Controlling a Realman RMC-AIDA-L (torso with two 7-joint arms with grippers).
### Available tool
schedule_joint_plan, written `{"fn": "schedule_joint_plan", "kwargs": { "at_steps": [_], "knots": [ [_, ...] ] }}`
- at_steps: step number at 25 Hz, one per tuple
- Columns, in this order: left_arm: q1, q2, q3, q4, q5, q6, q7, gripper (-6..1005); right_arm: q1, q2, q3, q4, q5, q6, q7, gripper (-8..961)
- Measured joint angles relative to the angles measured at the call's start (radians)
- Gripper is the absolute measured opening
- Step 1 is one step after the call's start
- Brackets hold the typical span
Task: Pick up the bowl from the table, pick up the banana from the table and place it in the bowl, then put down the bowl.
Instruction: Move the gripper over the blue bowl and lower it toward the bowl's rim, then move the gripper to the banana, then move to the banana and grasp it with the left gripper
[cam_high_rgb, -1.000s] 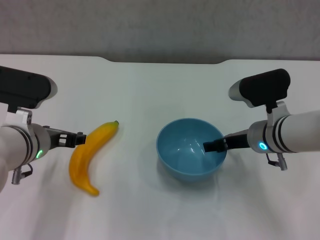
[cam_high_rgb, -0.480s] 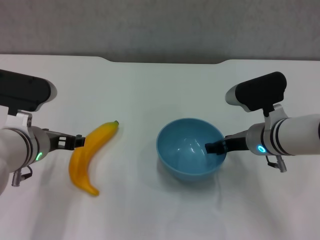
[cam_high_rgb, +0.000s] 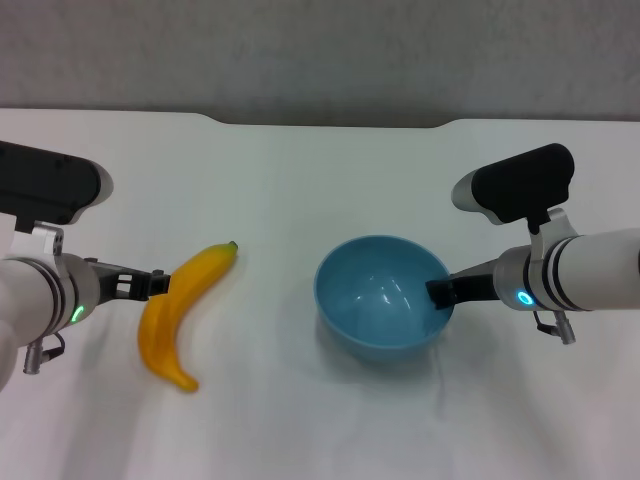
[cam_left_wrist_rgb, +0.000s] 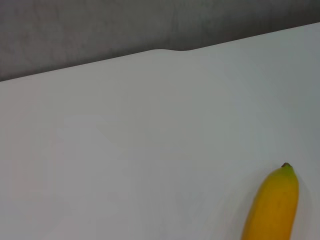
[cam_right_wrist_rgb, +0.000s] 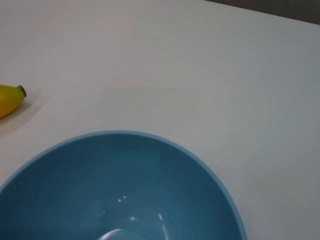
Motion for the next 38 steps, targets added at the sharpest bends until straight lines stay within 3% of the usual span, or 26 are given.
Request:
{"fn": "schedule_joint_plan", "kwargs": {
  "at_steps": [8, 11, 21, 29, 38],
  "knots": [
    [-0.002, 0.000, 0.000, 0.000, 0.000, 0.000, 0.000, 888, 0.003, 0.001, 0.000, -0.001, 0.001, 0.003, 0.000, 194],
    [-0.002, 0.000, 0.000, 0.000, 0.000, -0.005, 0.000, 888, 0.003, 0.001, 0.000, 0.001, 0.000, 0.003, 0.000, 71],
    [0.035, 0.002, 0.053, -0.038, -0.015, -0.060, 0.005, 888, -0.008, -0.002, 0.018, 0.029, -0.004, 0.002, -0.001, 67],
    [-0.004, -0.001, 0.113, 0.029, -0.092, -0.127, 0.004, 888, -0.014, -0.003, 0.026, 0.059, -0.015, 0.007, -0.001, 41],
    [-0.023, -0.001, 0.101, 0.099, -0.103, -0.166, -0.001, 889, -0.118, -0.003, 0.062, 0.217, -0.080, 0.008, -0.003, 39]
  ]
}}
